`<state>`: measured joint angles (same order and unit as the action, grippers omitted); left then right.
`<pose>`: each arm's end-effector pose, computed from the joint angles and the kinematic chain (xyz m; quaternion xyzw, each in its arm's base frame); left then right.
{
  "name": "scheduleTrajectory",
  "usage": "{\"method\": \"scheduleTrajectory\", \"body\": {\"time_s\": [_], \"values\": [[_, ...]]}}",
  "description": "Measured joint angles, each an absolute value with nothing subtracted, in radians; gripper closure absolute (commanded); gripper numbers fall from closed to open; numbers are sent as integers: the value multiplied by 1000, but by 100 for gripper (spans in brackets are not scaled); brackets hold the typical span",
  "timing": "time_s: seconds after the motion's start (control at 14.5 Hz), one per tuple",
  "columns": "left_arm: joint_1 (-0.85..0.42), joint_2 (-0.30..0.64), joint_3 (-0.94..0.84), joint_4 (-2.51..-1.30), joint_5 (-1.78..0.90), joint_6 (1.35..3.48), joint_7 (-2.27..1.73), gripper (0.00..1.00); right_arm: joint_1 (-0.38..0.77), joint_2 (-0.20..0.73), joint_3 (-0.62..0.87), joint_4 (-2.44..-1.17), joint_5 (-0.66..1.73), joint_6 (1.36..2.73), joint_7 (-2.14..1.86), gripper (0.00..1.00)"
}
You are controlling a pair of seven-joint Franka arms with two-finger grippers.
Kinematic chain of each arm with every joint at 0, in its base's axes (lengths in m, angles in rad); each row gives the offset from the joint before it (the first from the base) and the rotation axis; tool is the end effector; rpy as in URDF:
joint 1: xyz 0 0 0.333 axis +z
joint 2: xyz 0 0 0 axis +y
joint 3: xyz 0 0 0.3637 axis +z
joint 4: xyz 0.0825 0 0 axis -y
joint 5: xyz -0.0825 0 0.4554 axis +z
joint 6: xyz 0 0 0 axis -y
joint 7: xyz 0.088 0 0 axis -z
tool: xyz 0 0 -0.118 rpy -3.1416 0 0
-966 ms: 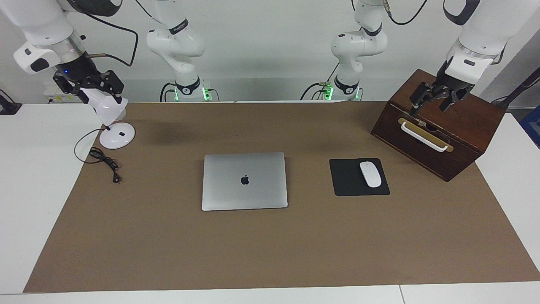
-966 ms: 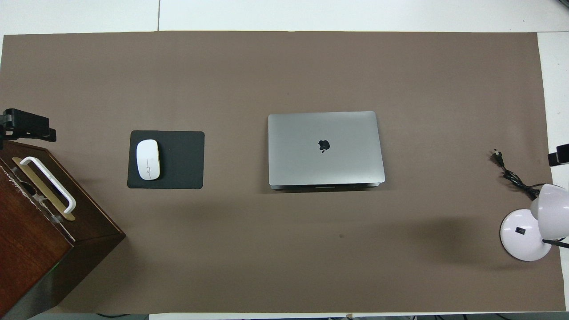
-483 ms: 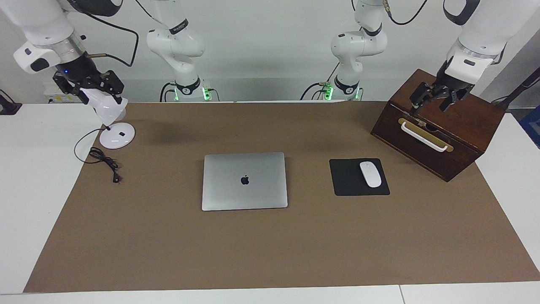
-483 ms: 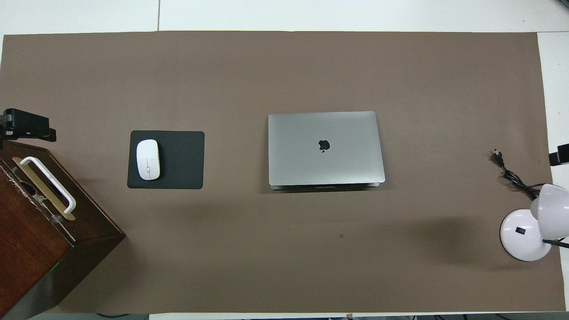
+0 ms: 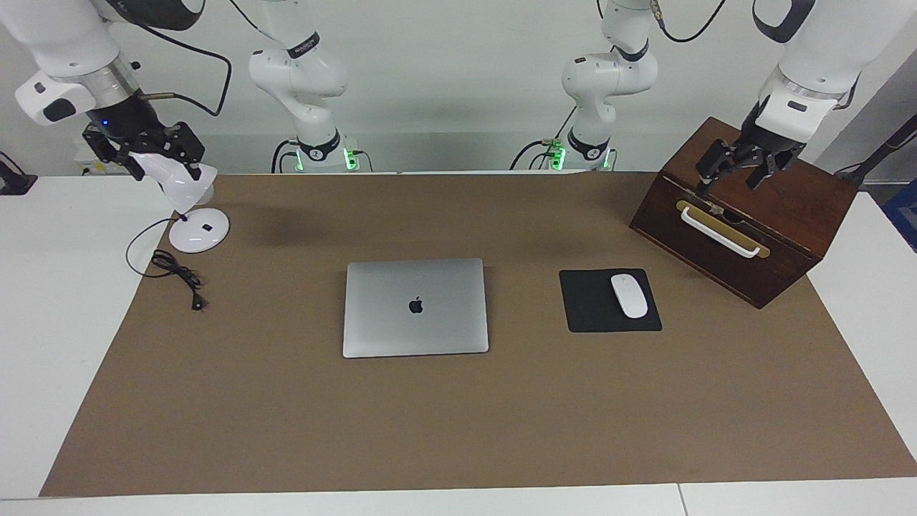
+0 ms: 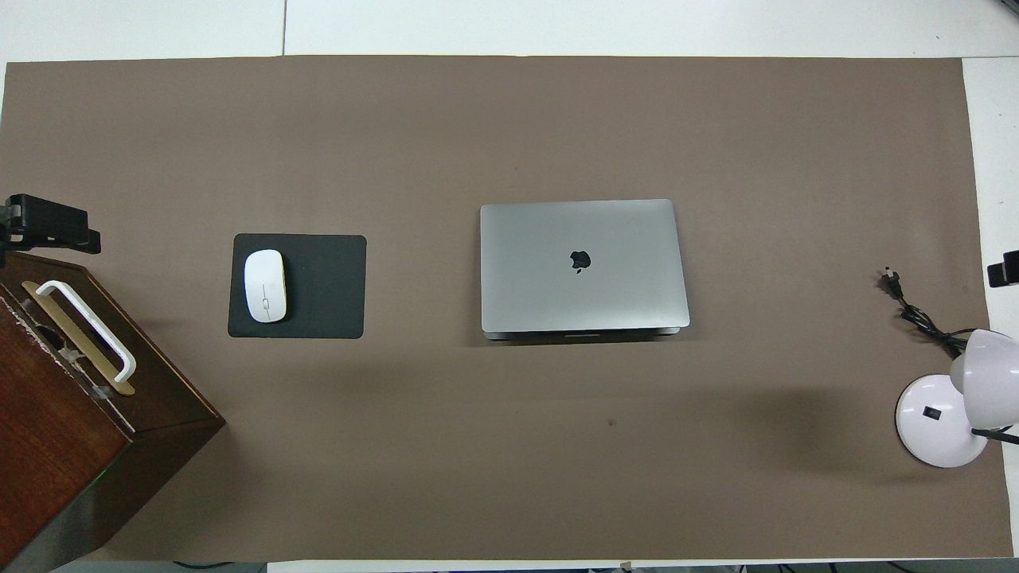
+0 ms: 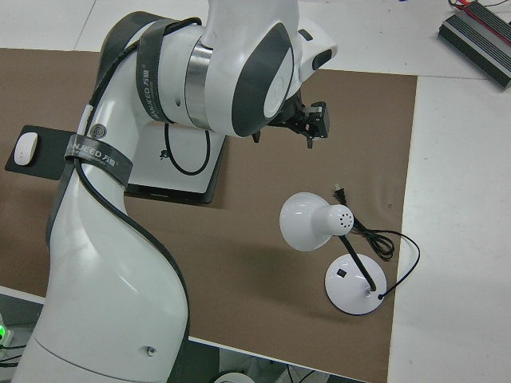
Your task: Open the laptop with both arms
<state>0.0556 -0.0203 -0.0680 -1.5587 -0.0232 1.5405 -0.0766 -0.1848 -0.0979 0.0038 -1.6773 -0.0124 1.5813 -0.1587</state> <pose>0.6158 -0.0109 0.6777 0.9994 0.0317 0.0005 0.0109 0.5810 -0.1077 0.6638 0.9999 -0.0111 -0.0001 0.0065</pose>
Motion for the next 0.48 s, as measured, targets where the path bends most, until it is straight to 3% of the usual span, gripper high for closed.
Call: {"method": "scheduleTrajectory", "body": {"time_s": [0.48], "values": [[56, -20, -68, -1559, -23, 1544, -78, 0, -212, -73, 3, -1819, 165, 1845, -152, 4]]}}
